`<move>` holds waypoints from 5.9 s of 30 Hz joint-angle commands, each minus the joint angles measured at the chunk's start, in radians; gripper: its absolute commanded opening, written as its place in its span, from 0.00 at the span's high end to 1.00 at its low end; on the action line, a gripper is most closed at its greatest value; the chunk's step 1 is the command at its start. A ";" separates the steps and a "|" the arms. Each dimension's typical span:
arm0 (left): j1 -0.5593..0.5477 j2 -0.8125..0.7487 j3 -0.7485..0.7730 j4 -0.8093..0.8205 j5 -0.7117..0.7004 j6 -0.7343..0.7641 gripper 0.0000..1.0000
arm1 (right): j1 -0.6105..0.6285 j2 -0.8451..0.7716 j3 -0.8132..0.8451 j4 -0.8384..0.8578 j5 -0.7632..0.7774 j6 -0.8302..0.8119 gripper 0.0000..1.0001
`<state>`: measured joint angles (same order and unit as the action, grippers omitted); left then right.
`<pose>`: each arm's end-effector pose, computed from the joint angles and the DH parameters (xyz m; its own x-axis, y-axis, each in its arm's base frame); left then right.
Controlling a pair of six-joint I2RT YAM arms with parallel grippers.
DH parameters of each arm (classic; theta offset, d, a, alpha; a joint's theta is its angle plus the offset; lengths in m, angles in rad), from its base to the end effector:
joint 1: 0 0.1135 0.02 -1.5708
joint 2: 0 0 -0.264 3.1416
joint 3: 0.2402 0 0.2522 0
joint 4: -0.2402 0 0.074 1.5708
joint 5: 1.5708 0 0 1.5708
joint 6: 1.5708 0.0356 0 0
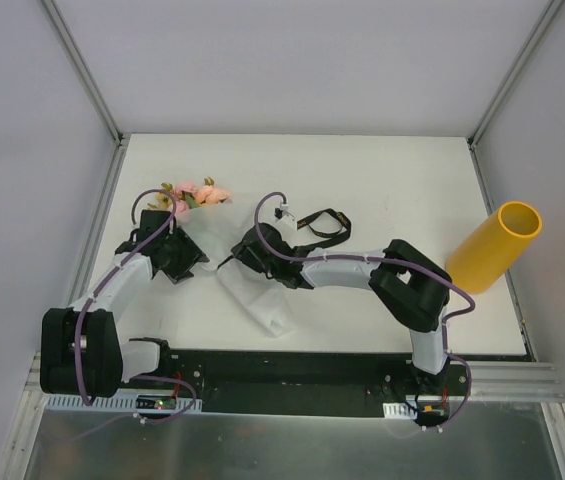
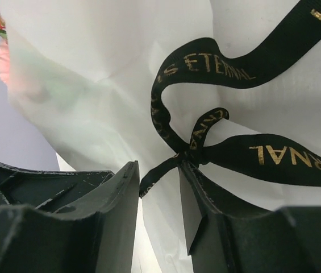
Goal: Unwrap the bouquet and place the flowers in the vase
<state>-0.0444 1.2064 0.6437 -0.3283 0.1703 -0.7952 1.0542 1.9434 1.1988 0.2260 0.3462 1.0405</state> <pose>0.2332 -0.0164 0.1954 -0.6512 -0.6754 -0.3460 -0.4496 0.7107 -0.5411 0.2230 0.3681 0.1842 -0.7038 0.4039 -0.5844 -0.1289 0.7364 0.6642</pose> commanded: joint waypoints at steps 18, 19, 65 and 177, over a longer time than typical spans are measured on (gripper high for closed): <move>0.005 0.084 0.011 0.061 -0.009 0.014 0.53 | -0.002 0.080 0.168 -0.268 0.088 0.108 0.59; 0.003 0.085 0.011 0.061 -0.014 0.014 0.54 | 0.000 0.084 0.177 -0.292 0.091 0.115 0.59; 0.003 0.110 -0.015 0.100 -0.032 -0.022 0.98 | 0.007 -0.050 0.202 -0.307 0.131 -0.068 1.00; 0.012 0.188 0.131 0.089 0.081 0.094 1.00 | -0.289 -0.966 0.008 -0.335 0.246 -0.824 1.00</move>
<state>-0.0437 1.3636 0.7238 -0.2325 0.2104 -0.7383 0.8024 1.0283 1.1667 -0.1066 0.5186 0.3721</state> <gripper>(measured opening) 0.020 0.033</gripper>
